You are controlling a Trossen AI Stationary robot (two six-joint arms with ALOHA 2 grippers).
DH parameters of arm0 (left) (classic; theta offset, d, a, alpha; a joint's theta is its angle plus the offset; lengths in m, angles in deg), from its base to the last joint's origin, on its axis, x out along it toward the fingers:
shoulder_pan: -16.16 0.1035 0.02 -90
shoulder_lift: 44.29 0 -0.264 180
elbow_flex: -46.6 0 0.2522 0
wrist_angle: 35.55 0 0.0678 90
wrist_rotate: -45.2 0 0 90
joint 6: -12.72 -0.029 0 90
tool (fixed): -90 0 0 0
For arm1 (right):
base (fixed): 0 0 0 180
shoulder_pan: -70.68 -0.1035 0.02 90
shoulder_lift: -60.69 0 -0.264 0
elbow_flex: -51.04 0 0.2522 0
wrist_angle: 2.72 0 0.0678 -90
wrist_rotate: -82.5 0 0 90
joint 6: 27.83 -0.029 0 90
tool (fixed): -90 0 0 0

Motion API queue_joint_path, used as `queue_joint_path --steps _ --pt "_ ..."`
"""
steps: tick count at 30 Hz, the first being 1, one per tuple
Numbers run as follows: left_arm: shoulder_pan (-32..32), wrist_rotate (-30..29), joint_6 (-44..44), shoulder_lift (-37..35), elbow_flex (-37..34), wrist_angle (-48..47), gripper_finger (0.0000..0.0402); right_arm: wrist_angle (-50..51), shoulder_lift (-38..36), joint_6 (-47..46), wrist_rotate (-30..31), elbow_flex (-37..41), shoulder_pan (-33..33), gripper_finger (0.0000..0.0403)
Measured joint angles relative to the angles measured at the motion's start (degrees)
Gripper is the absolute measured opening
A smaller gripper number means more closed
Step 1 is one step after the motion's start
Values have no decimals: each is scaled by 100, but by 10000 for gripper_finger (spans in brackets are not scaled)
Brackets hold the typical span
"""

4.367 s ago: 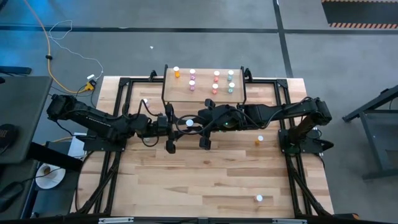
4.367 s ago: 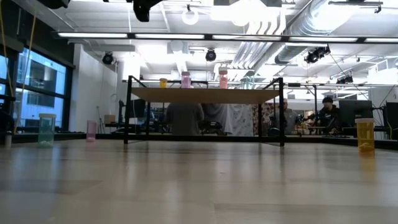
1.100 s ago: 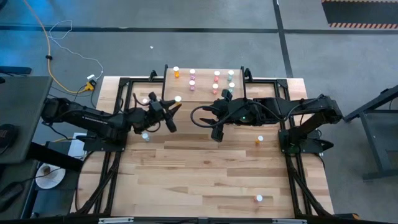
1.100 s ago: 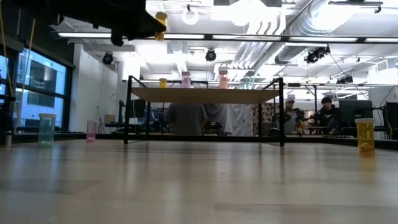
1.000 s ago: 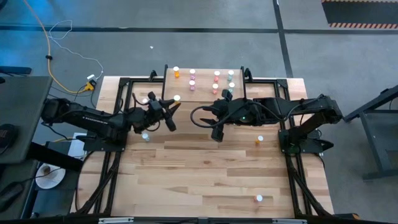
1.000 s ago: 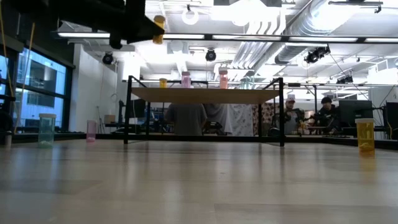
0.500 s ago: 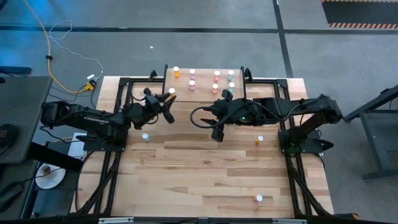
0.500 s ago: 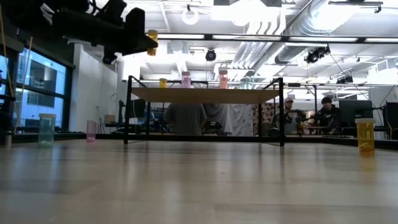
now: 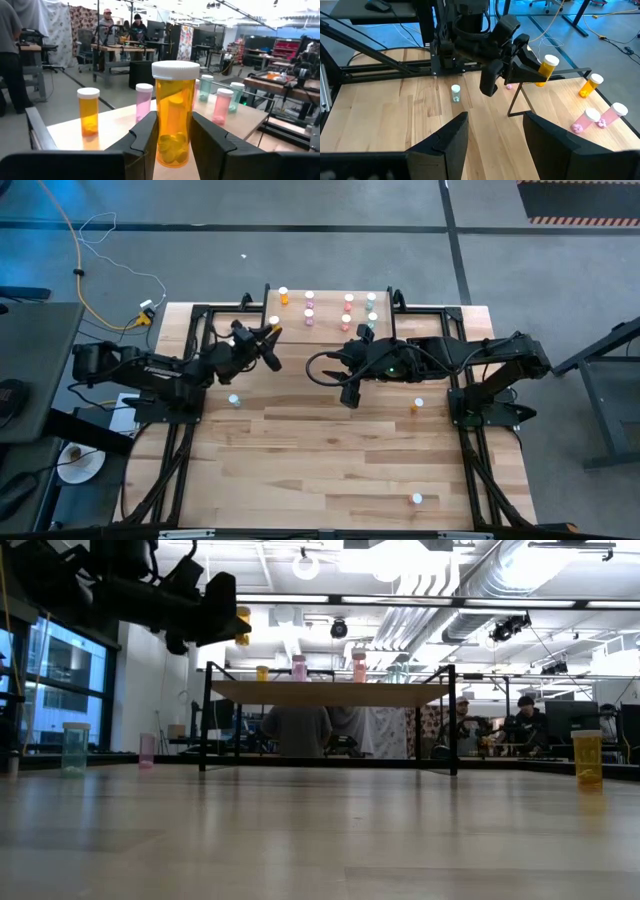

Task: Pick and place medicine bottles onto shelf by color
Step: Put the bottom orange pill bottle on the shelf aligned with the other orange pill bottle

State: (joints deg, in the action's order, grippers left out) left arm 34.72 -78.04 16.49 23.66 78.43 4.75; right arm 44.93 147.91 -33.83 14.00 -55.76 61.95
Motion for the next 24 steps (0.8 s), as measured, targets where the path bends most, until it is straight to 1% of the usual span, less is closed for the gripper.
queue_joint_path --steps 8,11,14,21,24 --pt "-19 -216 -7 865 7 901 92 9 0 2 0 0 0 181" --pt "-19 -214 -280 1195 9 1354 92 39 0 2 0 0 0 181" --pt "-3 -208 -329 1472 9 1672 92 67 0 2 0 0 0 181" --pt "12 -200 -290 1886 30 1969 92 138 0 4 0 9 0 181" --pt "14 -404 -436 1975 97 1951 92 155 0 4 0 9 0 181"
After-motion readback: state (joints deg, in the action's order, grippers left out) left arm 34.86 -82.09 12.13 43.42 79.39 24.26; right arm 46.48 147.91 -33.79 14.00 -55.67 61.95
